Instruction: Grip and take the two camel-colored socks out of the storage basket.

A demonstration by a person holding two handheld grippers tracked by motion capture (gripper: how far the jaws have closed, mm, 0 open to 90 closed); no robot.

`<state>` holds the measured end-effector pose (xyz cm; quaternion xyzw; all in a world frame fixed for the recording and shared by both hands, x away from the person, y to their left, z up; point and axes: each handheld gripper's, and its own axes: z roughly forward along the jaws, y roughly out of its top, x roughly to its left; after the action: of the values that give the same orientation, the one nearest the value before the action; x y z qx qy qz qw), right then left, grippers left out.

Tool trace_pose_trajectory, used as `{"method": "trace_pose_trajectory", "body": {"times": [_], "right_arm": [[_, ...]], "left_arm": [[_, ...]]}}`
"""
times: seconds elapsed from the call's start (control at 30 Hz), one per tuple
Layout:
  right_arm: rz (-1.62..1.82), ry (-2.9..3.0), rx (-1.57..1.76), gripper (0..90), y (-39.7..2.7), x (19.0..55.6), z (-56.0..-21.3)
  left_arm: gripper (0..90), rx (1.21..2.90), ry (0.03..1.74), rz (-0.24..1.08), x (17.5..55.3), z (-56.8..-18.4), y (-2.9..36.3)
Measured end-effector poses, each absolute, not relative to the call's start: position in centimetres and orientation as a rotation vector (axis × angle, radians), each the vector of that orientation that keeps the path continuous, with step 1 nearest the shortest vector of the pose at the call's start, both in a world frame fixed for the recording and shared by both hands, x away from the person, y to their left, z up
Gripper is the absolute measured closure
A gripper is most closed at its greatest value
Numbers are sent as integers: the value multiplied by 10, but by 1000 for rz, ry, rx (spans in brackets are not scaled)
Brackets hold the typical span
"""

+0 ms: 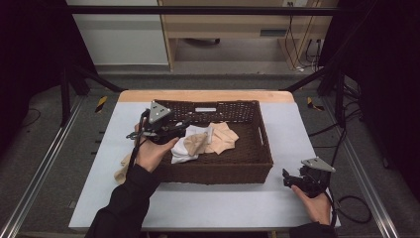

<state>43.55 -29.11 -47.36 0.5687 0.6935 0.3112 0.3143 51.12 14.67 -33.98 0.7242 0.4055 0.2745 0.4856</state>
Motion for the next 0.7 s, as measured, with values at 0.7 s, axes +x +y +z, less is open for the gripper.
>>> {"method": "trace_pose_trajectory", "body": {"times": [0.7], "right_arm": [[836, 1824, 1494, 47, -291, 436, -474]], "left_arm": [[383, 1898, 1009, 628, 542, -392, 107]]}}
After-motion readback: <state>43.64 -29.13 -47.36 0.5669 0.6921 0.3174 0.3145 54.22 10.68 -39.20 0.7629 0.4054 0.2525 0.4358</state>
